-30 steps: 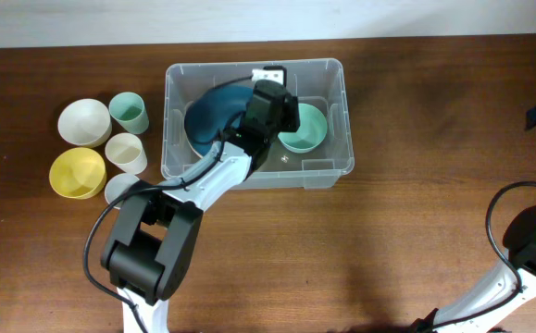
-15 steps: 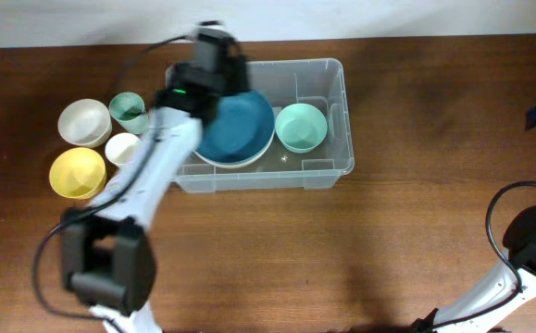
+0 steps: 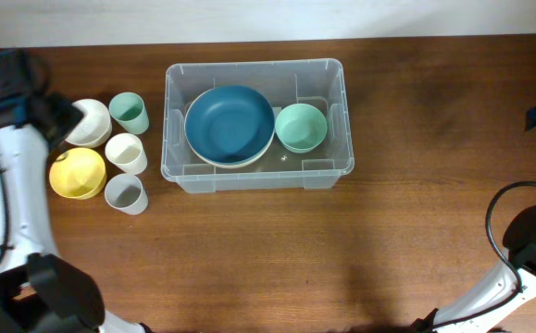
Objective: Pack container
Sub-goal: 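Move the left gripper to the yellow bowl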
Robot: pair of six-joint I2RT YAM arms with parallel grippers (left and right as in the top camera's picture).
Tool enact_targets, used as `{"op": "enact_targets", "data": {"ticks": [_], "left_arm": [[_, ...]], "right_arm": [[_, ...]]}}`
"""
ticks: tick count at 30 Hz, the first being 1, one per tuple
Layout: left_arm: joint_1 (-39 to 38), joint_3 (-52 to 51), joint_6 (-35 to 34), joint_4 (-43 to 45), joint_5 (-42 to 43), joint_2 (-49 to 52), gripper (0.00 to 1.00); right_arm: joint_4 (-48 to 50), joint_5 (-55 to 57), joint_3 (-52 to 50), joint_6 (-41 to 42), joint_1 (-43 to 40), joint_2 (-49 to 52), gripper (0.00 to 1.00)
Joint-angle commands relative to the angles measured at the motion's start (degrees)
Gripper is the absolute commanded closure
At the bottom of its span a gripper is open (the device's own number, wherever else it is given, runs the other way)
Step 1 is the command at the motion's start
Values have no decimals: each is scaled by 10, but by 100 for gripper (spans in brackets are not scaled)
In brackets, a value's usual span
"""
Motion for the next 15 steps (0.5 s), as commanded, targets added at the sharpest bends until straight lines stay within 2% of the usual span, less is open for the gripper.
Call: {"op": "enact_targets", "data": {"ticks": [1, 4, 7, 15], "left_arm": [[48, -41, -44, 0, 72, 13, 1], [80, -95, -44, 27, 106, 17, 1], [97, -151, -44, 63, 107, 17, 1], [101, -257, -58, 154, 116, 19, 1]], "right_arm": [[0, 9, -3, -4, -1, -11, 1], [0, 9, -3, -4, -1, -11, 1], [0, 9, -3, -4, -1, -11, 1], [0, 9, -3, -4, -1, -11, 1]]}}
